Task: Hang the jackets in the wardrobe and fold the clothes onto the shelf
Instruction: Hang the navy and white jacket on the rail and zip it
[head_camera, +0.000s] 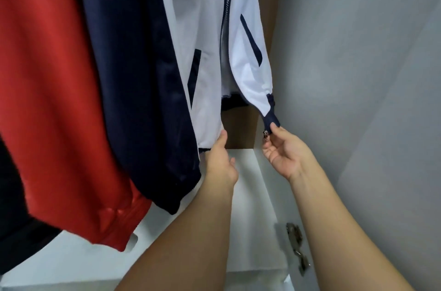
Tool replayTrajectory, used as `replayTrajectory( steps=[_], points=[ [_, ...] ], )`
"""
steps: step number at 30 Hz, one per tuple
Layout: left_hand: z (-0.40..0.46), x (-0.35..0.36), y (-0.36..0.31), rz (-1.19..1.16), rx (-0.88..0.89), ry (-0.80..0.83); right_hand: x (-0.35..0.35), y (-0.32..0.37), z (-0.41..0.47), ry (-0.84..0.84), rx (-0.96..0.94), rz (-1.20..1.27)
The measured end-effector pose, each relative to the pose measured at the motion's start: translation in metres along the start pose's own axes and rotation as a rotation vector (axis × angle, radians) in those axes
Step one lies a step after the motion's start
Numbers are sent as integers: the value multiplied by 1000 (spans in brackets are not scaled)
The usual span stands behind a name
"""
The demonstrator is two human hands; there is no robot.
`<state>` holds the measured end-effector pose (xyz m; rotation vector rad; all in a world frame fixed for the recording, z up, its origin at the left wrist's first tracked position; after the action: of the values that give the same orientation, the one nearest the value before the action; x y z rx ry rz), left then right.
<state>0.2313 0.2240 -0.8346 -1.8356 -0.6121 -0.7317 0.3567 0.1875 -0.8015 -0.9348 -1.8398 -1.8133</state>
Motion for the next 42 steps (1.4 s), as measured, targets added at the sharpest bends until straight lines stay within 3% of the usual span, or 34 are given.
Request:
replayTrajectory(
  steps=[5, 9, 12, 15, 18, 21, 27, 35, 42],
  points=[
    [-19, 4, 4, 7, -7, 105, 2, 10, -31, 23, -62, -54],
    [-57, 2, -5, 71, -72, 294, 5, 11, -43, 132, -100, -295],
    [-84, -12, -21, 340, -160, 471, 2, 15, -51, 254, -71, -404],
    [-103, -30, -32, 746, -156, 623, -6, 17, -54, 282, -41, -260],
    [-114, -38, -37, 892, -61, 683, 0, 12, -57, 375, -17, -141],
    [-116, -38, -50, 838, 53, 620, 4, 6, -58, 403, 16, -71],
    [-111, -28, -78, 505, 332, 367, 11, 3, -60, 432, 79, -133],
    [-118, -20, -74, 467, 432, 412, 33, -5, -64, 549, 128, -151],
    [-126, -9, -79, 368, 582, 469, 44, -13, -60, 494, 55, -139]
  ],
)
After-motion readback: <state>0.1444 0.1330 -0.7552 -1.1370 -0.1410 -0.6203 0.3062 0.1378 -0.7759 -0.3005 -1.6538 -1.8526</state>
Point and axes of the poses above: each hand's wrist, its own z-axis towards the middle knuckle, its own x-axis out of the palm, y = z × x, the point moved 1 cm from there along z, towards the middle knuckle, and after that the axes turned 9 degrees about y, right-handed, at the moved point
